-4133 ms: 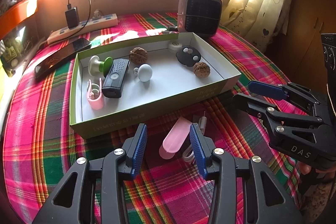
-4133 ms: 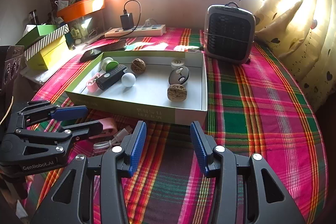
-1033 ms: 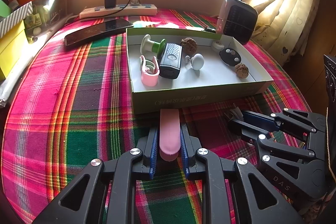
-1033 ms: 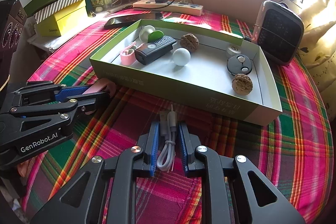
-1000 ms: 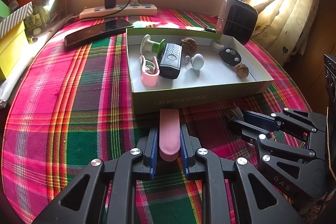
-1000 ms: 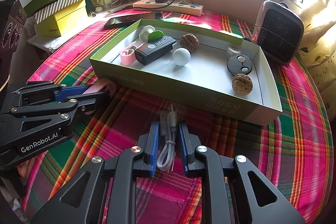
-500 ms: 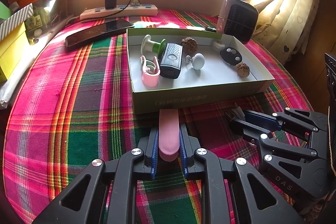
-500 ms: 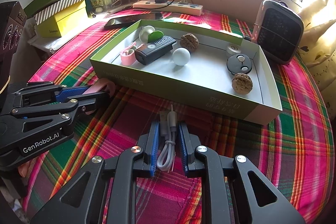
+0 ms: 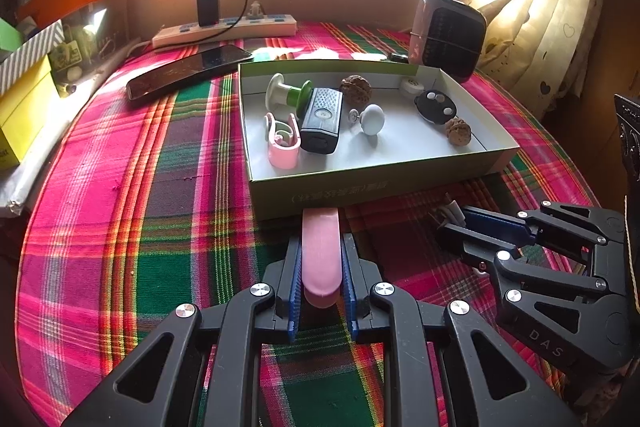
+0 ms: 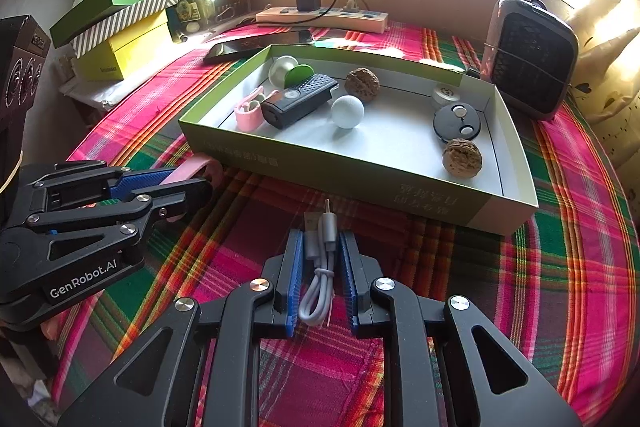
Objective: Organize objects
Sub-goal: 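Carry the pink clip with the left tool while the right tool carries the cable into the box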
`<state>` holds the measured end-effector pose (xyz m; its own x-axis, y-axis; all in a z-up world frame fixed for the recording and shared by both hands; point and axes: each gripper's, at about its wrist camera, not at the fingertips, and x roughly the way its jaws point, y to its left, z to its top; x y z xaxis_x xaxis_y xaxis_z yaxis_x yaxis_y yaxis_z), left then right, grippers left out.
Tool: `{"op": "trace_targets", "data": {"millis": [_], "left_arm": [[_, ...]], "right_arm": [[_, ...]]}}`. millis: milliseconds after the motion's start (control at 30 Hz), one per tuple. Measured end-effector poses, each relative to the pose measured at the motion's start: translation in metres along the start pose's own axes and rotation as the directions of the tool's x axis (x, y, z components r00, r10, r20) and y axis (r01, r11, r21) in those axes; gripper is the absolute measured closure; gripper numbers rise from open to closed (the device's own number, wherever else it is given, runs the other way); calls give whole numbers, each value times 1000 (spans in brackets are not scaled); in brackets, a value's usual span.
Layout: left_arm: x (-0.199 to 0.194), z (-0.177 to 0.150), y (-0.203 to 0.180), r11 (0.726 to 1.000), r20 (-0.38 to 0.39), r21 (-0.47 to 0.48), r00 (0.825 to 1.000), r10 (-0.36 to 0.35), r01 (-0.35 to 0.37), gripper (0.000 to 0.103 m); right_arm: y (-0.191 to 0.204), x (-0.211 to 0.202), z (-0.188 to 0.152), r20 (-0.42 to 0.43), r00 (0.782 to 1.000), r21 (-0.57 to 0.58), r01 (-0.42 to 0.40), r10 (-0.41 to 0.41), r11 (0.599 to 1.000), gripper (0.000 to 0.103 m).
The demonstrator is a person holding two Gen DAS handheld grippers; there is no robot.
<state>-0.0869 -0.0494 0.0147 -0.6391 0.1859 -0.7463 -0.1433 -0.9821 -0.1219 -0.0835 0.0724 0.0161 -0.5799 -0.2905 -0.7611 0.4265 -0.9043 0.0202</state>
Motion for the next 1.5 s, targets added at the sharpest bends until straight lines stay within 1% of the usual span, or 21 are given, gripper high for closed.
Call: {"op": "trace_targets", "data": {"millis": [533,633,867,1233,1500], "left_arm": [[-15,5,-10,1000,36,24,999,-12,11,87],[-18,8,-10,1000,39,18,999,-26,25,87],[-24,18,-11,999,60,19,998,-30,29,87],[-17,35,-16,999,59,28,998,-37,35,87],[-6,50,-21,999,55,36,998,-43,41,87]], "right_arm": [[-8,-18,4,44,999,8,-9,8,1000,84],[-10,-20,6,51,999,8,-10,10,1000,84],[-18,-27,12,78,997,24,-14,13,1000,84],[-37,-35,39,121,992,26,13,-16,1000,84],[-54,-23,63,119,993,33,10,-14,999,84]]}}
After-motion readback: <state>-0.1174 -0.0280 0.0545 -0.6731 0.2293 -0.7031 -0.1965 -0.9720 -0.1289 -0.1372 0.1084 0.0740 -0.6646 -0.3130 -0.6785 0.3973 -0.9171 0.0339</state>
